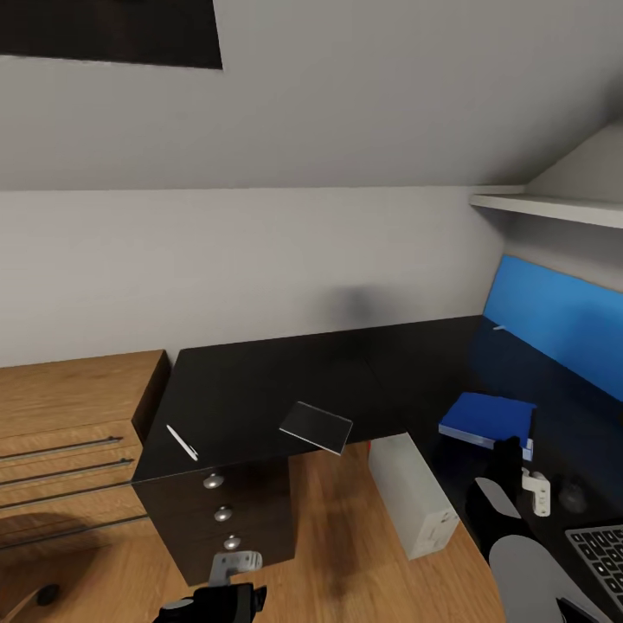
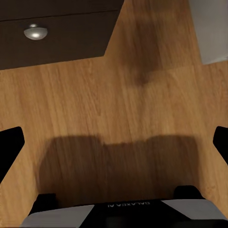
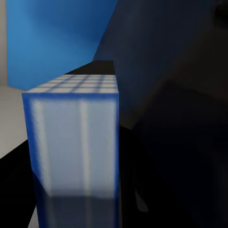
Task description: In the bedroom, organize the workspace by keeping the computer under the desk, ensuring the monitor is on the desk, placing the keyboard on the desk next to the monitor, placing the mouse on the desk next to the keyboard, moving the folder from the swivel chair onto the desk next to the mouse, stacking the notebook on top of the folder with the pen on top of the notebook, and positioning the swivel chair next to the desk.
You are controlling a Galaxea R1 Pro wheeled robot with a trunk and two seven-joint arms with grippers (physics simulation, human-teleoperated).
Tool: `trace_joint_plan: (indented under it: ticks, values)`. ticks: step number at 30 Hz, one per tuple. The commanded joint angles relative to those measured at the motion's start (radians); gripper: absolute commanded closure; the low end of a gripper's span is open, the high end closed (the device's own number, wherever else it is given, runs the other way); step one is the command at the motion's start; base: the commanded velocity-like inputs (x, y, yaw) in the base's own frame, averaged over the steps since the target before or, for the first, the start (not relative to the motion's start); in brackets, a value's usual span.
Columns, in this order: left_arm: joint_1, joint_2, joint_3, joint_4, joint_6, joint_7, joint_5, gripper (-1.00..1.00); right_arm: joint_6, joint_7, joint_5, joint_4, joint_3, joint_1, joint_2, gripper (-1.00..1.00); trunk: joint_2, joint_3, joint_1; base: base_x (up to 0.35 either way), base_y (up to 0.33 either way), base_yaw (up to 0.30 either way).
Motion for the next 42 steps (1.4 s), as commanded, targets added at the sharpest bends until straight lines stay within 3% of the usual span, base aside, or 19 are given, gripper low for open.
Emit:
trace_joint_plan:
  ticks: [1, 5, 15, 31, 32, 42]
  values:
    - [-0.001, 0.000, -0.001, 0.000, 0.003, 0.009, 0.010, -1.00, 0.004, 0.009, -0.038, 0.004, -0.005, 0.000, 0.000, 1.00, -0.001, -0.001, 0.000, 0.000, 0.000, 0.000]
    - [-0.001, -0.001, -0.002, 0.013, 0.003, 0.009, 0.009, -1.00, 0.003, 0.009, -0.037, 0.004, -0.005, 0.000, 0.001, 1.00, -0.001, -0.001, 0.000, 0.000, 0.000, 0.000]
    - [-0.001, -0.001, -0.004, 0.019, 0.003, 0.009, 0.010, -1.00, 0.003, 0.009, -0.036, 0.002, -0.005, 0.000, 0.000, 1.00, 0.069, 0.030, -0.038, 0.000, 0.000, 0.000]
    - [-0.001, -0.001, -0.004, 0.020, 0.003, 0.008, 0.010, -1.00, 0.001, 0.009, -0.033, 0.001, -0.005, 0.000, 0.000, 1.00, 0.069, 0.030, -0.038, 0.000, 0.000, 0.000]
    - [-0.001, -0.001, -0.004, 0.020, 0.003, 0.008, 0.010, -1.00, 0.000, 0.009, -0.033, 0.001, -0.005, 0.000, 0.000, -1.00, 0.069, 0.030, -0.038, 0.000, 0.000, 0.000]
    - [-0.001, -0.002, -0.006, 0.041, 0.004, 0.007, 0.011, -1.00, 0.002, 0.009, -0.032, 0.001, -0.005, 0.000, 0.000, -1.00, 0.069, 0.030, -0.038, 0.000, 0.000, 0.000]
